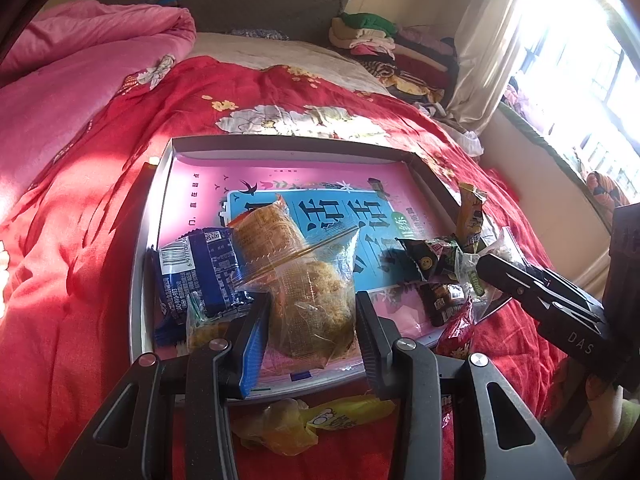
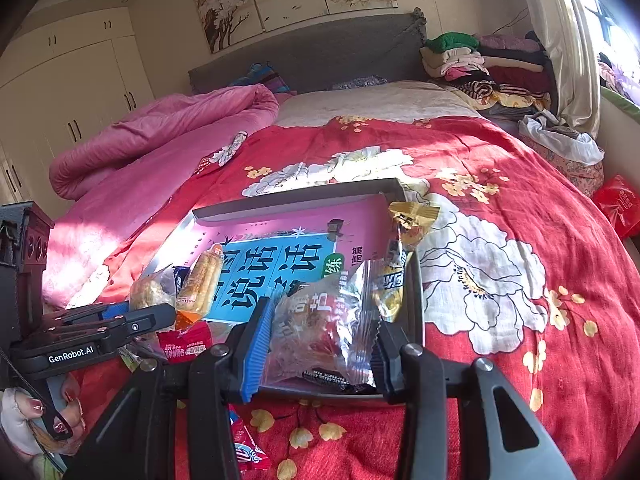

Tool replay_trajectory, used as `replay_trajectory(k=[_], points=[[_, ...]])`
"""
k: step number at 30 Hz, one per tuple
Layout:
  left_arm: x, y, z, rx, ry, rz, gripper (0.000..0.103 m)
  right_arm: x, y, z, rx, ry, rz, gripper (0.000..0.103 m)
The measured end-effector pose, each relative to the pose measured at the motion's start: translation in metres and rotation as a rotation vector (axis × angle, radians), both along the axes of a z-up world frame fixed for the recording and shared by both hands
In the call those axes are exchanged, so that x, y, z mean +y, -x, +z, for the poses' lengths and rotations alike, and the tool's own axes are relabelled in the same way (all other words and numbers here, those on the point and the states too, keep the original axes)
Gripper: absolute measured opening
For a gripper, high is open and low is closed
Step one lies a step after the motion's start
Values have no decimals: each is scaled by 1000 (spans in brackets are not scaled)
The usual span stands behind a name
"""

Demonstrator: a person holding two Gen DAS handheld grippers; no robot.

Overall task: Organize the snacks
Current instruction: 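Lower and release floss bun in tray with left tool while right tool releases pastry bag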

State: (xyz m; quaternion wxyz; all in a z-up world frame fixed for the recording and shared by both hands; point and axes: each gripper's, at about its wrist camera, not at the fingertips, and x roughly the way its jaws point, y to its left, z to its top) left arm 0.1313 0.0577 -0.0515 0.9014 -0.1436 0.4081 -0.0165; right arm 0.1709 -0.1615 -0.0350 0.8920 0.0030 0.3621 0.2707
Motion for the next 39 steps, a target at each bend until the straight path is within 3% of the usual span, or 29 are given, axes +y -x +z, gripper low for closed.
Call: replay_trajectory(k=[9, 39], points=[[-1, -1, -1, 2, 2, -2, 43, 10, -2, -8, 30, -8, 38, 44], [2, -2, -4, 6, -4, 6, 45, 9, -4, -16, 71, -31, 11, 46]])
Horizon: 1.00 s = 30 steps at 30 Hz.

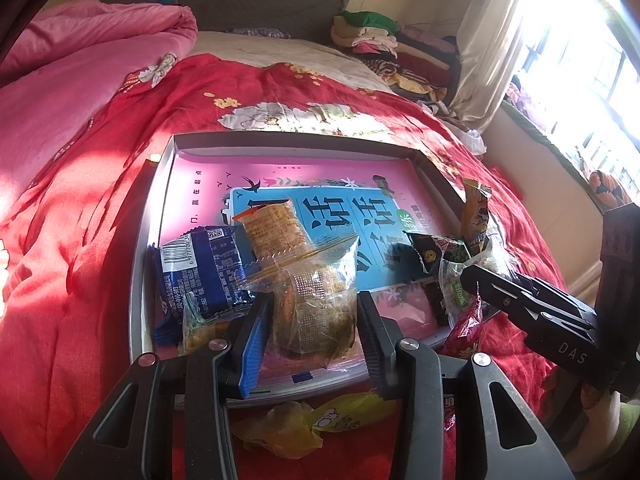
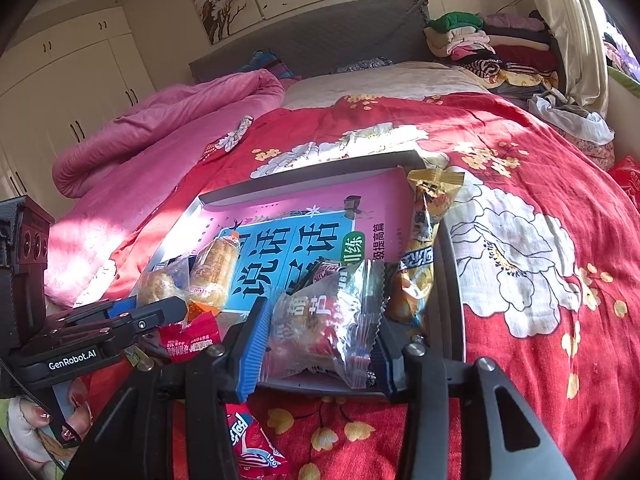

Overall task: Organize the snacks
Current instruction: 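Lower and release floss bun in tray with left tool while right tool releases pastry bag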

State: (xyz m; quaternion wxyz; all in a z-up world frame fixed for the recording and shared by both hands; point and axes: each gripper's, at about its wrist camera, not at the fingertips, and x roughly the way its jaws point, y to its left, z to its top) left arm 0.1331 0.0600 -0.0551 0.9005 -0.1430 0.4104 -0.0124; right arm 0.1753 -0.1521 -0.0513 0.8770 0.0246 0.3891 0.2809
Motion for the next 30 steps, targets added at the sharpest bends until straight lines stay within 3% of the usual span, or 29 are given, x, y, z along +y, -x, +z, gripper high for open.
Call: replay_trajectory(k=[17, 30], points=[[1, 0, 0, 1, -4, 0, 45, -7, 4, 2, -1, 5, -28, 53], [2, 1, 1, 4, -9, 2, 52, -13, 11, 12, -33, -5, -31, 54]])
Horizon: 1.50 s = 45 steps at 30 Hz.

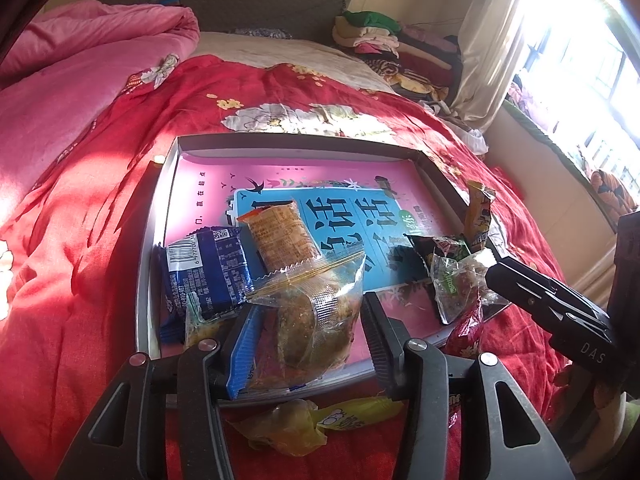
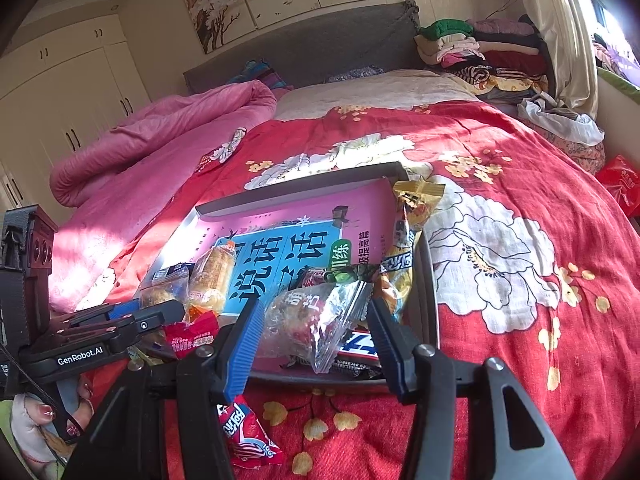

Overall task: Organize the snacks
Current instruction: 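Lower and release floss bun in tray with left tool while right tool releases pastry bag, then move both tools back toward the red tube snack and green bag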

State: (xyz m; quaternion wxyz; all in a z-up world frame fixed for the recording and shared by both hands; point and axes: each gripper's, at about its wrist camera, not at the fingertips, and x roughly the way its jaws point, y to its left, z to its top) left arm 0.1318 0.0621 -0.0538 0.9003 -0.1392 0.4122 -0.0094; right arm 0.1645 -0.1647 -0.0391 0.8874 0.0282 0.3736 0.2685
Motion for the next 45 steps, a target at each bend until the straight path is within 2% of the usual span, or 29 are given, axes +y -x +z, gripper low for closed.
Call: replay_trajectory(k=[13, 24, 26, 27, 36, 38, 45], points=[[4, 6, 11, -31, -8, 25, 63, 0, 6, 7, -32, 5, 13, 57], [28, 22, 36, -94, -2, 106, 69, -5, 13, 16, -80, 12, -5, 61], [33, 25, 38, -100, -1, 121, 71, -6, 14, 19, -90, 9, -8, 62], [34, 27, 39, -102, -4, 127, 76, -7, 15, 19, -94, 9, -10, 62], [43, 44, 43, -107, -7, 166, 78, -7, 21, 24, -120, 27, -9, 65], [43, 47, 41, -99, 7, 162, 78, -8, 22, 25, -122, 23, -8, 65], [30, 60, 35, -70, -14, 131, 78, -9, 32, 24, -113, 16, 13, 65]])
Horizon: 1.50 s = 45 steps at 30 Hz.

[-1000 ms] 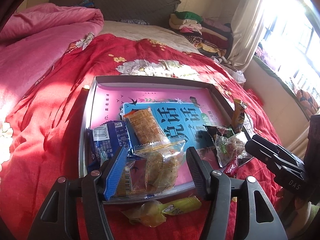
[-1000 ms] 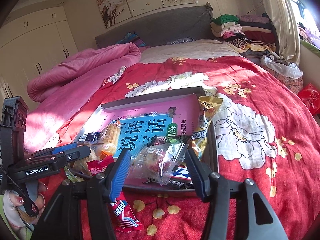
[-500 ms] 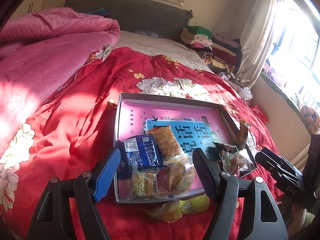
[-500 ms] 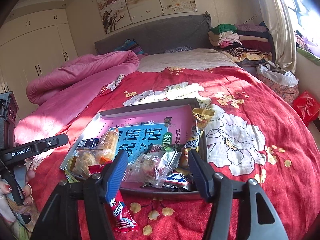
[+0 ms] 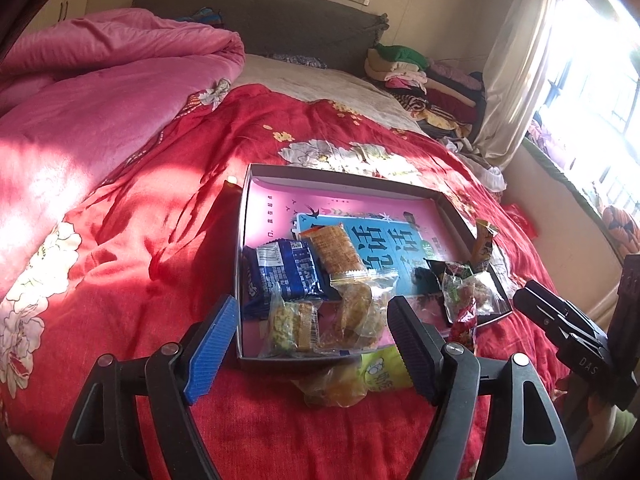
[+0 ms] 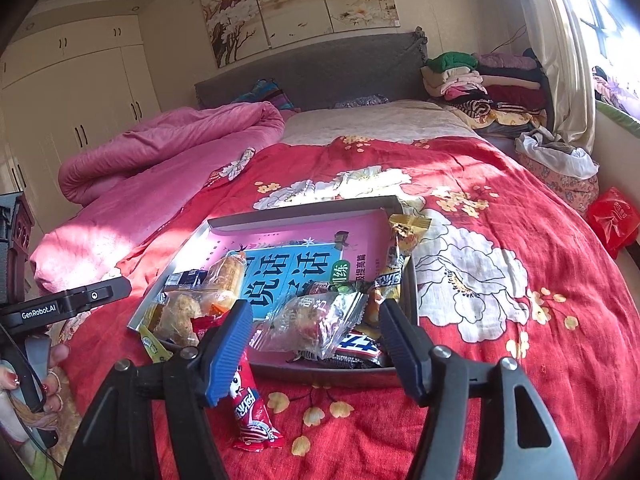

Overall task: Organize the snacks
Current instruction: 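Move both tools back toward the red tube snack and green bag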

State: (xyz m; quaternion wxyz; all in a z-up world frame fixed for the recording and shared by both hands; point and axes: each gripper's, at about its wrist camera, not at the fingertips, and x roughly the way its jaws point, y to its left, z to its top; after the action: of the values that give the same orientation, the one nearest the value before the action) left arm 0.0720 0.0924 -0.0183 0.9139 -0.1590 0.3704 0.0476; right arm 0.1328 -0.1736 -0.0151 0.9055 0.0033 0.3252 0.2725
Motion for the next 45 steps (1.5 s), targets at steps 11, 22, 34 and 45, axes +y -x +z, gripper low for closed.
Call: replay_trajectory(k=[11, 22, 34, 45], points=[[-25, 14, -7, 39, -31, -65, 78, 11, 22, -2, 6, 24, 58, 65], [-41, 20, -12, 82, -27, -117, 78, 19, 36, -1, 3, 42, 99, 65], [-45, 19, -21, 129, -30, -128, 78, 24, 45, -4, 18, 59, 126, 66], [-45, 15, -30, 168, 1, -140, 78, 30, 46, -11, 50, 79, 148, 66]])
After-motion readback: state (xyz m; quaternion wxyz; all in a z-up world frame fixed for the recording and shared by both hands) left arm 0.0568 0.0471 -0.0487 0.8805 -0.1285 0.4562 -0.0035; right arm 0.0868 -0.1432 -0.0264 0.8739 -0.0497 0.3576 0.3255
